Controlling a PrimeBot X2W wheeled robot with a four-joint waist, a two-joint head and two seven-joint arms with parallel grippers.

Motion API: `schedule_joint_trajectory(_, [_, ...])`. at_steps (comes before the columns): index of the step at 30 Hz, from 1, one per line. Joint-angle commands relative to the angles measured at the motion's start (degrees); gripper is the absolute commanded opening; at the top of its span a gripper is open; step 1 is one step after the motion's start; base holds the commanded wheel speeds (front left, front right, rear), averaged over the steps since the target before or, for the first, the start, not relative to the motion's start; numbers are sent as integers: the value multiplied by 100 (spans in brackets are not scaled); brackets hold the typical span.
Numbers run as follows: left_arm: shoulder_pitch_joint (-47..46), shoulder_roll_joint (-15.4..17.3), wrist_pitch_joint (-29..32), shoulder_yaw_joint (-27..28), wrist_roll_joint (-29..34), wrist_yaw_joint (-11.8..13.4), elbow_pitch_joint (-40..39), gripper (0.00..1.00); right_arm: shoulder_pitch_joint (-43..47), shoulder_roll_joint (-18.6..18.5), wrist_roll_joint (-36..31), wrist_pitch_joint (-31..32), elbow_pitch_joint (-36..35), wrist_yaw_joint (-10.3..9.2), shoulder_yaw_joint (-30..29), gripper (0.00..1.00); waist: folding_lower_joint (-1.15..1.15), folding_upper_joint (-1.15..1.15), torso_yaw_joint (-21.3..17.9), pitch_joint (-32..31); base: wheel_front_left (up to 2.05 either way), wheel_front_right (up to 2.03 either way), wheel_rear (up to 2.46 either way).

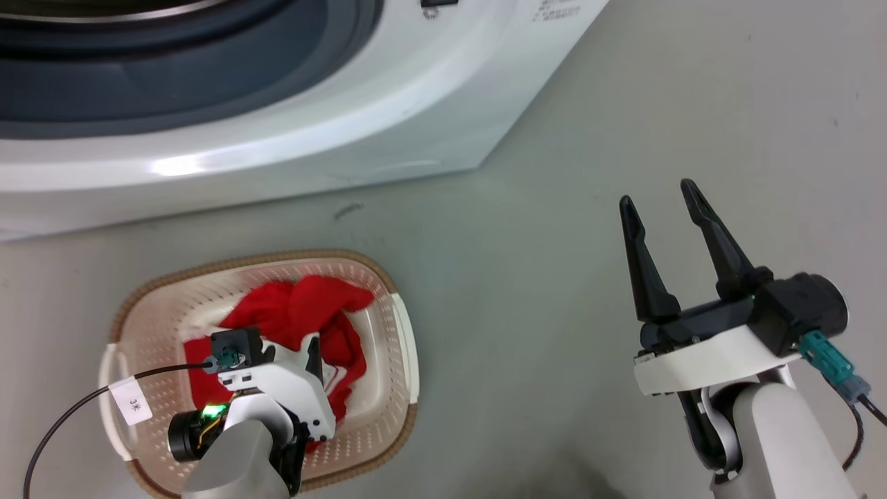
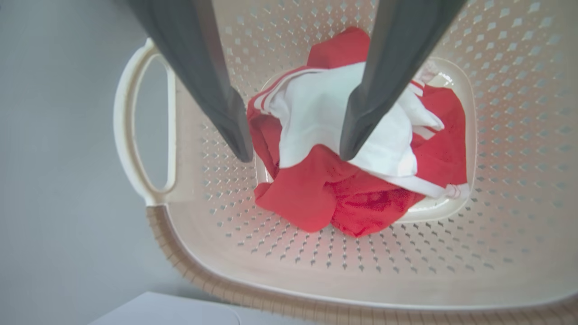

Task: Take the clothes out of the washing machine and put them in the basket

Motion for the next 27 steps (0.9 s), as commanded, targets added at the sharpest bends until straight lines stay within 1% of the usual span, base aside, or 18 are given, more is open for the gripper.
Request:
schedule_joint_trajectory(1, [93, -13, -37, 3, 64, 59, -206, 100, 87, -1, -61, 18, 17, -4, -43, 100, 0, 0, 205, -460, 0, 0, 0])
schedule_joint_trajectory(5, [679, -57, -29, 105, 256, 259, -1157, 100, 267, -3, -221, 143, -17, -4, -216, 100, 0, 0, 408, -1028, 0, 0, 0])
schedule_joint_trajectory(11, [1434, -102, -30, 404, 616, 435, -2698, 100, 596, -3, -400, 387, -170, -4, -479, 100, 0, 0, 659, -1703, 0, 0, 0])
schedule_joint_trajectory(14, [1710, -123, -32, 556, 798, 473, -3390, 100, 769, -2, -454, 503, -258, -4, -567, 100, 0, 0, 750, -1962, 0, 0, 0])
schedule_joint_trajectory(19, [2049, -150, -32, 692, 1035, 445, -4417, 100, 1029, -3, -497, 666, -395, -4, -694, 100, 0, 0, 886, -2309, 0, 0, 0])
schedule_joint_trajectory(22, [2164, -152, -32, 703, 1103, 404, -4888, 100, 1162, -2, -488, 729, -427, -4, -774, 100, 0, 0, 947, -2480, 0, 0, 0])
schedule_joint_trajectory(27, [2441, -157, -32, 623, 1314, 458, -5500, 100, 1352, -2, -441, 784, -386, -4, -856, 100, 0, 0, 1035, -2779, 0, 0, 0])
